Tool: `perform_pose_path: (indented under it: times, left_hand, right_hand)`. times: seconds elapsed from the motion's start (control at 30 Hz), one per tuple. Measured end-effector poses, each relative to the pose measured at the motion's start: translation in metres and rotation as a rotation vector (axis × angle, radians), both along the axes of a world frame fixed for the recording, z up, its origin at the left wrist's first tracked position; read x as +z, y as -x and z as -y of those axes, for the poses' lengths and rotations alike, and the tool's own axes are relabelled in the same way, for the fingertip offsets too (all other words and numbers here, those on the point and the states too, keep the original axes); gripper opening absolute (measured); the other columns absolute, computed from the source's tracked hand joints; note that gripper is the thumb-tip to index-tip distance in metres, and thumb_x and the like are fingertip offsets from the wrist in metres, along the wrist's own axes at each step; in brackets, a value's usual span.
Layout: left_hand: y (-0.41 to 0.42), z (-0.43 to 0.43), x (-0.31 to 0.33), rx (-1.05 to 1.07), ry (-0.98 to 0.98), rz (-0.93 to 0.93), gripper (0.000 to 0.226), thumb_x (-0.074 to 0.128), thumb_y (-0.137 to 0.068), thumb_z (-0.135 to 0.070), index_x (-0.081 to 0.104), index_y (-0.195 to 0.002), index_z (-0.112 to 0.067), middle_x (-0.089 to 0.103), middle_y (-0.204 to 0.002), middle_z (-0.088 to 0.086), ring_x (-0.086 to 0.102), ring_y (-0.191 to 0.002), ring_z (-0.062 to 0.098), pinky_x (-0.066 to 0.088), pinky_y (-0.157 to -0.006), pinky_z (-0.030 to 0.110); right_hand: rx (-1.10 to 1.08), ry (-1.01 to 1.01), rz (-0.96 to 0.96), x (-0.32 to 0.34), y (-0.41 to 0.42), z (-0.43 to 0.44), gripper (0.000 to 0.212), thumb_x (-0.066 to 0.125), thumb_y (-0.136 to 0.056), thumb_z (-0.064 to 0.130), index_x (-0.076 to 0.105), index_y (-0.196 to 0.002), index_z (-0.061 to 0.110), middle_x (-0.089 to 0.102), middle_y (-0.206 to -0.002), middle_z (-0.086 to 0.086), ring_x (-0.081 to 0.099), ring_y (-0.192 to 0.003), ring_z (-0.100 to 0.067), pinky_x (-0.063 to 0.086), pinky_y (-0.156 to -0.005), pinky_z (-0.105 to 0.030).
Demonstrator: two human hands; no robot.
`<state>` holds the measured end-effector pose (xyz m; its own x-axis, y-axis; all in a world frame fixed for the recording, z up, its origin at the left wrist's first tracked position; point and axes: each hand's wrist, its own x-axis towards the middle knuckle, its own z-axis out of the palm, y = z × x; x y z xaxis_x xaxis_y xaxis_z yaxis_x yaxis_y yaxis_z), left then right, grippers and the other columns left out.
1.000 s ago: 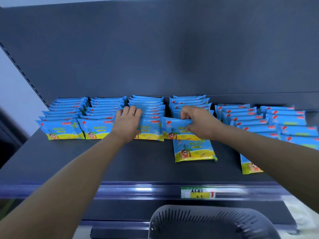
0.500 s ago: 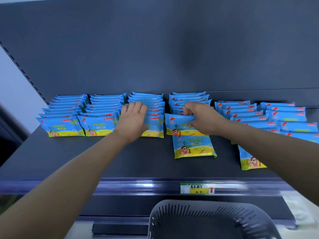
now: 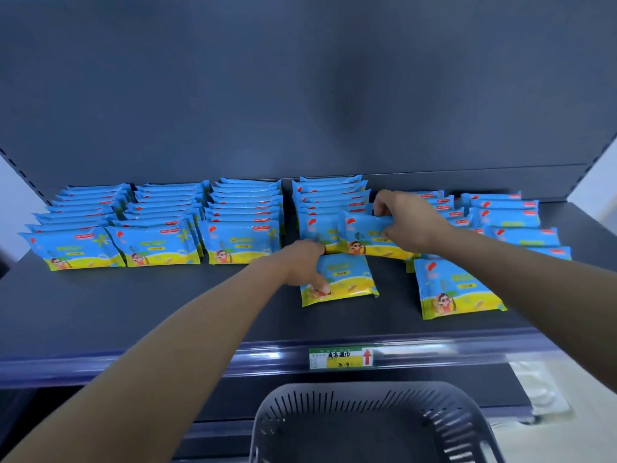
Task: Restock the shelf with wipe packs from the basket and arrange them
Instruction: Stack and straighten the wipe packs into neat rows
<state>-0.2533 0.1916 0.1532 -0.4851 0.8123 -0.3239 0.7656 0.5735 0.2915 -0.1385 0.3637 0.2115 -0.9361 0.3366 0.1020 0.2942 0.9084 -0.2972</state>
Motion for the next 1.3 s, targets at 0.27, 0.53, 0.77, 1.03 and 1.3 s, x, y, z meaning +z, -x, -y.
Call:
perform_pose_path:
  times: [0.27,0.53,0.77,1.03,1.3]
  left_hand:
    - [0.000,-0.007,0.013,0.088,-0.273,-0.290,0.049,0.075,-0.073,-0.029,0.051,-0.112,-0.009,0.048,-0.112,0.007,0.047,-0.105,0.025,0.036,-0.085,0.035]
    - [0.001,-0.025,0.010,0.181,-0.281,-0.621,0.052,0.064,-0.082,-0.036,0.042,-0.120,-0.009,0.045,-0.119,0.009,0.043,-0.109,0.026,0.034,-0.092,0.036]
    - [0.002,-0.014,0.015,0.148,-0.301,-0.510,0.057,0.070,-0.079,-0.026,0.040,-0.124,-0.008,0.039,-0.121,0.009,0.042,-0.108,0.025,0.042,-0.091,0.039]
    - [-0.004,0.003,0.021,0.104,-0.304,-0.517,0.054,0.053,-0.081,-0.003,0.036,-0.132,-0.008,0.038,-0.123,0.010,0.041,-0.109,0.026,0.039,-0.094,0.038]
    - [-0.005,0.023,0.024,0.172,-0.434,-0.522,0.055,0.050,-0.077,-0.007,0.040,-0.131,-0.011,0.042,-0.120,0.006,0.037,-0.111,0.025,0.026,-0.094,0.034]
  right_hand:
    - [-0.045,0.105,-0.179,0.024,-0.006,-0.018,0.027,0.063,-0.072,-0.003,0.048,-0.088,0.013,0.054,-0.084,-0.005,0.049,-0.077,-0.026,0.045,-0.067,-0.036]
    - [0.070,0.171,-0.072,0.036,-0.020,-0.023,0.028,0.072,-0.071,0.000,0.053,-0.089,0.012,0.055,-0.083,-0.001,0.049,-0.076,-0.020,0.045,-0.070,-0.033]
    - [0.196,0.161,0.039,0.022,-0.020,-0.010,0.028,0.070,-0.075,0.002,0.051,-0.089,0.017,0.055,-0.087,0.004,0.050,-0.072,-0.012,0.039,-0.058,-0.016]
    - [0.256,0.129,0.090,0.009,-0.008,0.003,0.027,0.067,-0.079,0.003,0.051,-0.093,0.019,0.053,-0.096,0.006,0.050,-0.086,-0.012,0.041,-0.071,-0.025]
    - [0.290,0.059,0.105,-0.020,0.017,0.018,0.029,0.061,-0.080,0.001,0.042,-0.090,0.020,0.050,-0.102,-0.002,0.047,-0.091,-0.020,0.040,-0.072,-0.031]
